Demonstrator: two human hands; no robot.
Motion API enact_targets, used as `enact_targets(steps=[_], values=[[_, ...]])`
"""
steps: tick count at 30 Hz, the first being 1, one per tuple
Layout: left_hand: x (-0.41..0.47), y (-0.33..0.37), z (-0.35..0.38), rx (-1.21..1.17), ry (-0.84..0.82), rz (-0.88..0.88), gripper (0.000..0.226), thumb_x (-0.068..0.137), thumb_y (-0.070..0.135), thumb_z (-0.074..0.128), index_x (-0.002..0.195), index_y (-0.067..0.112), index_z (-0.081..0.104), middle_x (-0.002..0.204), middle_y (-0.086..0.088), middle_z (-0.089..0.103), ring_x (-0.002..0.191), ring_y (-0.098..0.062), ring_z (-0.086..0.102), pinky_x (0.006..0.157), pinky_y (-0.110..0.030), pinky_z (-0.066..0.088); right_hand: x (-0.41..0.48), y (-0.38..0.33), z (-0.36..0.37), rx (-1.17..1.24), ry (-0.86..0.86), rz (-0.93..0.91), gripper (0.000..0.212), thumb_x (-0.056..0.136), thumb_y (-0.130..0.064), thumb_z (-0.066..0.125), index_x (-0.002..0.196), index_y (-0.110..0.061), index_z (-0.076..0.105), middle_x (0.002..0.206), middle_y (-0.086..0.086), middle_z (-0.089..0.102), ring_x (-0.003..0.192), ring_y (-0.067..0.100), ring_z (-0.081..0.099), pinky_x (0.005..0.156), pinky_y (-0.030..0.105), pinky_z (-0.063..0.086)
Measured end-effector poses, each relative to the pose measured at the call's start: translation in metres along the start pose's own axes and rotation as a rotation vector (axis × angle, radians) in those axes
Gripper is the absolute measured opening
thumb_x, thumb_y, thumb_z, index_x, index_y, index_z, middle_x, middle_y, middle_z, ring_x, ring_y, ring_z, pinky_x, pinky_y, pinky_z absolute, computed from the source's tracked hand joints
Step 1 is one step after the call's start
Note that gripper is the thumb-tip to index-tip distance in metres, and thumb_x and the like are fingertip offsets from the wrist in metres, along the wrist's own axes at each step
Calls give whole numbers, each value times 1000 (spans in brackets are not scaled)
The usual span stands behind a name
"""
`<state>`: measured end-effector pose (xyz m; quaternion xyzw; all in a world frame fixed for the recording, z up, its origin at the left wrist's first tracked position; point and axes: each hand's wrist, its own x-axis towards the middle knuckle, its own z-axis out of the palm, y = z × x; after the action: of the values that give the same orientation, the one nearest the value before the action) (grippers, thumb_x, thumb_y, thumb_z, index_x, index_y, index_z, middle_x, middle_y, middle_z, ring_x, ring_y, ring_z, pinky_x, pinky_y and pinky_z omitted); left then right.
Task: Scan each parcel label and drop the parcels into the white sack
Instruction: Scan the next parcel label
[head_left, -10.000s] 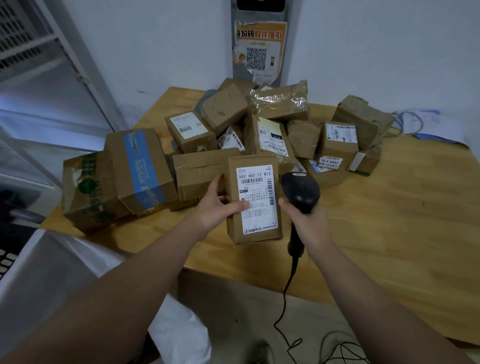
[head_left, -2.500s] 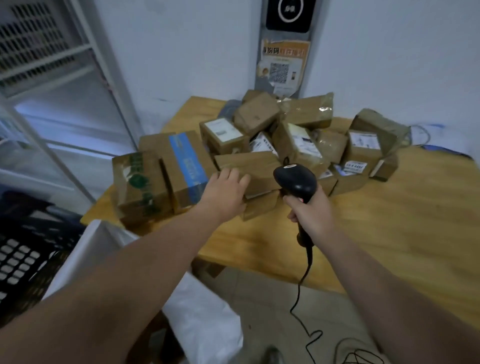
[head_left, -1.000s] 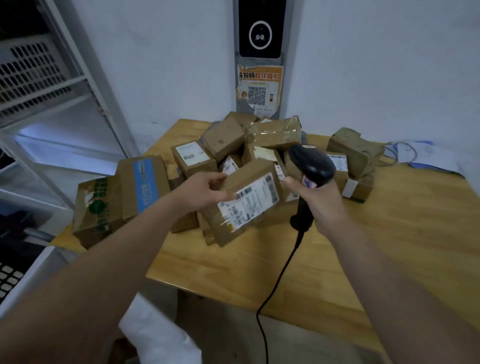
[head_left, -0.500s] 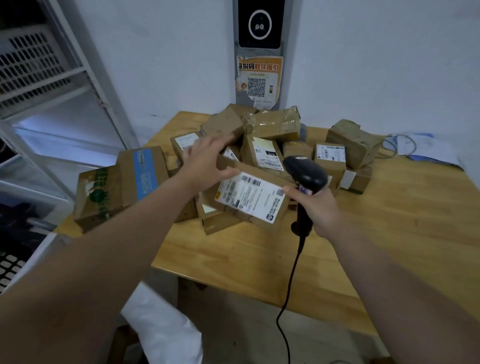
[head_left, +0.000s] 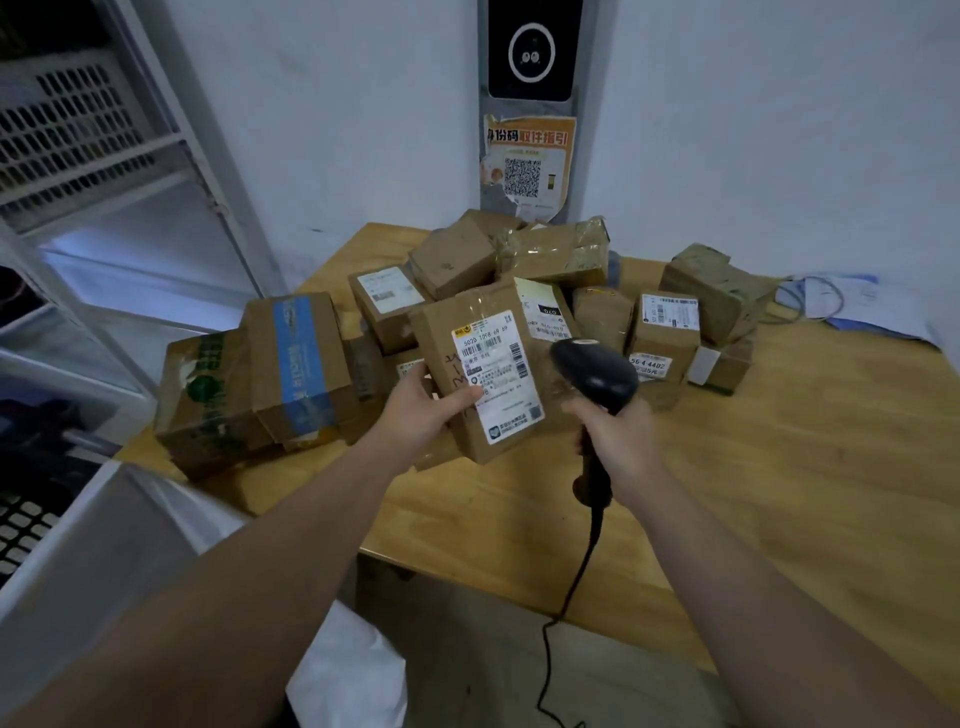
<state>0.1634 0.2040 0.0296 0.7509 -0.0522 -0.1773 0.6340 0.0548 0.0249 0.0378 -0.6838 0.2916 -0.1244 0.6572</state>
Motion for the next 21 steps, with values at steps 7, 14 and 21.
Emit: enact_targets(steps=[7, 14, 21], values=[[6, -9, -7, 84, 96, 36, 54, 79, 25, 79, 125, 22, 51, 109, 11, 61, 111, -18, 60, 95, -45, 52, -27, -20, 22, -171, -148, -192, 17, 85, -25, 73, 73, -14, 67, 54, 6, 62, 46, 14, 59, 51, 26, 54], [11, -15, -12, 92, 136, 10, 59, 80, 22, 78, 131, 18, 49, 123, 2, 63, 114, -20, 60, 96, -49, 51, -24, -14, 22, -210, -86, -69, 29, 84, -29, 73, 66, -9, 62, 47, 2, 58, 43, 13, 58, 55, 31, 55], [13, -15, -15, 86, 159, 0, 55, 82, 21, 76, 130, 18, 49, 124, -1, 63, 113, -20, 60, 95, -48, 52, -27, -16, 26, -194, -132, -48, 30, 84, -27, 72, 64, -8, 62, 49, 5, 56, 43, 15, 56, 51, 28, 49]])
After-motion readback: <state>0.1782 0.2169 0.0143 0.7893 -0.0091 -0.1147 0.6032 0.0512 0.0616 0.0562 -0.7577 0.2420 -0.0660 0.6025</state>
